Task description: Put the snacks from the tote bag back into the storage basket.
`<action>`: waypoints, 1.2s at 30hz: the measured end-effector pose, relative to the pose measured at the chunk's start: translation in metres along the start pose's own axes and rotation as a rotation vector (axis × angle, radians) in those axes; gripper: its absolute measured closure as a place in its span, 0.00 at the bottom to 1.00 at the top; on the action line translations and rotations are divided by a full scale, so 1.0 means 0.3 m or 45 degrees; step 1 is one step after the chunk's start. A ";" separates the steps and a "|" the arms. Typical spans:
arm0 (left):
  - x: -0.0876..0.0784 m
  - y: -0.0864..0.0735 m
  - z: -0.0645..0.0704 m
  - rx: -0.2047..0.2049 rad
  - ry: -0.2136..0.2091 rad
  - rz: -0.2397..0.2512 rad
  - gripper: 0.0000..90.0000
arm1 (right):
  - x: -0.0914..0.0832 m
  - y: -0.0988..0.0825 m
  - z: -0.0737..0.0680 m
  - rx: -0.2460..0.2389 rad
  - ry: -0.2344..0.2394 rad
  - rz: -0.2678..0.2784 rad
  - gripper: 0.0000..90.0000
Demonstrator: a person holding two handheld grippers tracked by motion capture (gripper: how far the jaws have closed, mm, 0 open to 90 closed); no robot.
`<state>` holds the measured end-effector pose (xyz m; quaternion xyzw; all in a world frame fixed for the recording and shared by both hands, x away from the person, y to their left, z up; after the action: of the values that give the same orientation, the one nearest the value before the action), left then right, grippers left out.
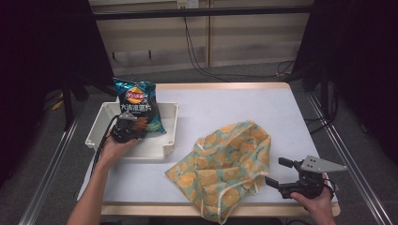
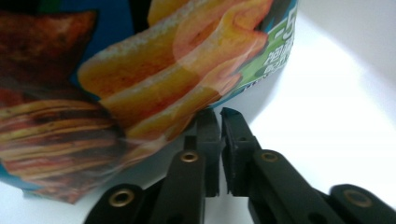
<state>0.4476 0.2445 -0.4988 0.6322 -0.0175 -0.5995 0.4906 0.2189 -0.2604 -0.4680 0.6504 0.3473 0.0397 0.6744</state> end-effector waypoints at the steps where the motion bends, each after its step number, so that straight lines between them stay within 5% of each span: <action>1: -0.001 0.000 -0.001 -0.005 0.009 0.004 0.94 | 0.000 0.000 -0.001 -0.001 0.000 0.000 0.10; 11: -0.008 0.004 0.037 0.039 -0.008 0.042 0.86 | -0.002 0.001 0.000 0.002 -0.001 0.001 0.11; 16: -0.025 0.006 0.077 0.040 -0.043 0.134 0.84 | -0.002 0.001 -0.003 0.001 -0.001 0.001 0.11; 25: -0.069 -0.001 0.156 0.058 -0.051 0.296 0.55 | -0.003 0.001 -0.002 0.002 -0.004 0.003 0.11; 36: -0.103 -0.038 0.230 0.077 -0.021 0.416 0.24 | -0.005 0.000 0.001 0.007 -0.011 0.004 0.11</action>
<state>0.3790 0.2280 -0.4694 0.6305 -0.1423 -0.5161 0.5620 0.2179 -0.2615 -0.4673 0.6530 0.3435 0.0369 0.6740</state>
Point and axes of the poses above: each handheld gripper's, and its own axes: x roughly forward along the jaws, y roughly out of its top, z roughly to its right, the point moved 4 cm from there along x, roughly forward along the jaws, and after that the axes turned 11 degrees about -y, right-handed, at the moved point
